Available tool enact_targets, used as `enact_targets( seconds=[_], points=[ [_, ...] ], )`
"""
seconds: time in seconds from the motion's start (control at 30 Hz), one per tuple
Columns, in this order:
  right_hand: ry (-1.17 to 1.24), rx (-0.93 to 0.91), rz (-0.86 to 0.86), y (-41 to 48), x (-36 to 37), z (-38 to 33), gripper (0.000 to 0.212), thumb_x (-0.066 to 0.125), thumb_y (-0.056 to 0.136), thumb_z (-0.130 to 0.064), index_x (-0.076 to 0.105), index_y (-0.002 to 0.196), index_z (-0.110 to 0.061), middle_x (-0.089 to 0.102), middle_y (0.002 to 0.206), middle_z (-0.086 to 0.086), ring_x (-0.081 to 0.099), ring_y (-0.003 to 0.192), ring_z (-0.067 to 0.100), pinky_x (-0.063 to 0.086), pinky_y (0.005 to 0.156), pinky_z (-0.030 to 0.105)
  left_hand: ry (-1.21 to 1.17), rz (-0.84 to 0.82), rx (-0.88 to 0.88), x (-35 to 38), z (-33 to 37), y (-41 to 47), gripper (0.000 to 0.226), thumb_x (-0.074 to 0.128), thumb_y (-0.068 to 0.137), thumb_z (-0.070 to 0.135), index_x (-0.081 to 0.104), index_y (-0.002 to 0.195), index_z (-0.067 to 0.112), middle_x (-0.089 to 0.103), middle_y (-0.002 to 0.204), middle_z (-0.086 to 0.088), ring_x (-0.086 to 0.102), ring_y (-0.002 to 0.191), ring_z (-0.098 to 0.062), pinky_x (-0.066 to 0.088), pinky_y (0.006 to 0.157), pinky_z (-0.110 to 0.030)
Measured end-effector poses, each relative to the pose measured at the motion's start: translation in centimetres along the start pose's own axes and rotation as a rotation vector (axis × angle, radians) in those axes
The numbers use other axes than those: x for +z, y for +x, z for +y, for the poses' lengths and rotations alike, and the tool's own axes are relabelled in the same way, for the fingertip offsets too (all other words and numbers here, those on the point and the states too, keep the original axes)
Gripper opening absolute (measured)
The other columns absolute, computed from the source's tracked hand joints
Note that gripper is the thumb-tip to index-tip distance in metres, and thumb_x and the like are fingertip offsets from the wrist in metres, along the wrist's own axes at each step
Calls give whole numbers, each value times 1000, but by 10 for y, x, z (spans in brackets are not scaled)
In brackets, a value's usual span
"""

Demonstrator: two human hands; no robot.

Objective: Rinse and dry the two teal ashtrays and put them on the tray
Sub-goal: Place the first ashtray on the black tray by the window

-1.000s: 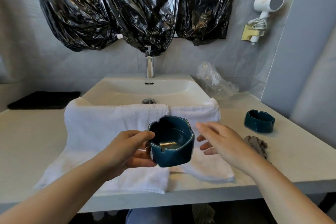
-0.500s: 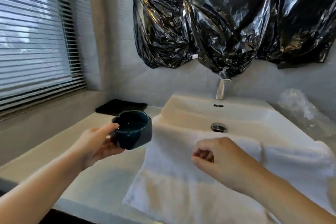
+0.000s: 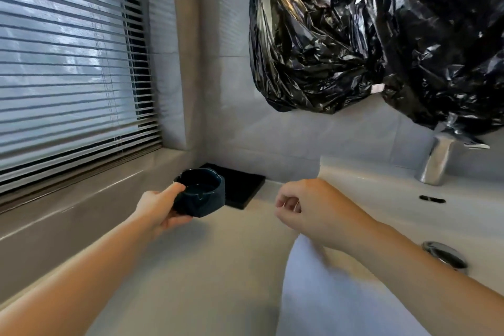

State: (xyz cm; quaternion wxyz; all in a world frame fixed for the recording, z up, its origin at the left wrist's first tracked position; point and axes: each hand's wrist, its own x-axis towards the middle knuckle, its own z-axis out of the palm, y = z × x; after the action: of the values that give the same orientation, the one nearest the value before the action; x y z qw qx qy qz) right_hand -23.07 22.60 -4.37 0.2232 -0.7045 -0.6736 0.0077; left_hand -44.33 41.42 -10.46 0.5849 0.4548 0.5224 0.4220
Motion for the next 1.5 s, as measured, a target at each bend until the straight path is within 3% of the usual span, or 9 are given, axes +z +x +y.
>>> enact_targets(
  seconds=[0.27, 0.6, 0.83, 0.97, 1.13, 1.23, 1.33, 1.4, 1.5],
  points=[
    [75, 17, 125, 53, 50, 28, 11, 58, 86, -28, 65, 80, -22, 66, 72, -7, 60, 69, 7, 53, 68, 29, -2, 42, -31, 44, 4, 89, 40, 67, 87, 23, 49, 117, 4, 57, 119, -17, 69, 87, -39, 59, 46, -35],
    [81, 83, 154, 59, 51, 46, 16, 58, 86, -39, 64, 91, -24, 68, 77, -5, 60, 71, 7, 52, 71, 29, 25, 106, -15, 85, -13, 149, 44, 67, 87, 25, 49, 119, 0, 50, 126, -14, 63, 99, -40, 57, 56, -37],
    [112, 123, 94, 57, 49, 47, 18, 55, 88, -41, 62, 103, -32, 68, 82, -8, 59, 72, 4, 51, 69, 22, 63, 171, 9, 86, -8, 173, 26, 66, 89, 24, 52, 92, 3, 51, 90, -8, 65, 97, -41, 56, 62, -36],
    [114, 134, 97, 58, 47, 50, 18, 57, 88, -40, 63, 103, -32, 68, 80, -8, 60, 74, 5, 52, 73, 27, 115, 219, 11, 86, -7, 182, 26, 63, 91, 27, 51, 86, 5, 55, 98, -11, 67, 89, -41, 59, 70, -41],
    [130, 138, 73, 58, 48, 50, 20, 57, 89, -42, 62, 107, -34, 67, 83, -12, 59, 75, 2, 50, 71, 21, 593, 299, 199, 85, -17, 193, 42, 53, 95, 38, 58, 77, 0, 70, 67, -15, 69, 79, -36, 56, 77, -43],
    [139, 139, 76, 59, 48, 50, 21, 57, 88, -42, 63, 107, -34, 66, 83, -12, 59, 76, 2, 51, 73, 23, 888, 326, 370, 81, -27, 190, 43, 52, 96, 38, 61, 95, -4, 67, 97, -21, 62, 89, -35, 49, 73, -38],
    [142, 144, 84, 58, 48, 49, 23, 57, 88, -43, 62, 108, -35, 65, 84, -13, 59, 78, 2, 51, 74, 23, 1098, 289, 788, 79, -38, 179, 43, 58, 93, 30, 59, 121, -3, 57, 130, -22, 54, 118, -38, 43, 99, -43],
    [138, 141, 81, 58, 48, 49, 24, 57, 88, -44, 62, 109, -35, 65, 84, -13, 59, 77, 1, 50, 73, 23, 1317, 98, 998, 77, -43, 174, 50, 56, 94, 29, 51, 137, 5, 47, 145, -16, 42, 134, -34, 30, 112, -45],
    [128, 144, 78, 59, 49, 49, 25, 56, 88, -45, 62, 111, -35, 65, 85, -14, 58, 78, 1, 49, 73, 22, 1598, -56, 945, 73, -44, 175, 55, 40, 99, 38, 32, 150, 19, 25, 159, 2, 23, 146, -22, 11, 118, -49]
  ],
)
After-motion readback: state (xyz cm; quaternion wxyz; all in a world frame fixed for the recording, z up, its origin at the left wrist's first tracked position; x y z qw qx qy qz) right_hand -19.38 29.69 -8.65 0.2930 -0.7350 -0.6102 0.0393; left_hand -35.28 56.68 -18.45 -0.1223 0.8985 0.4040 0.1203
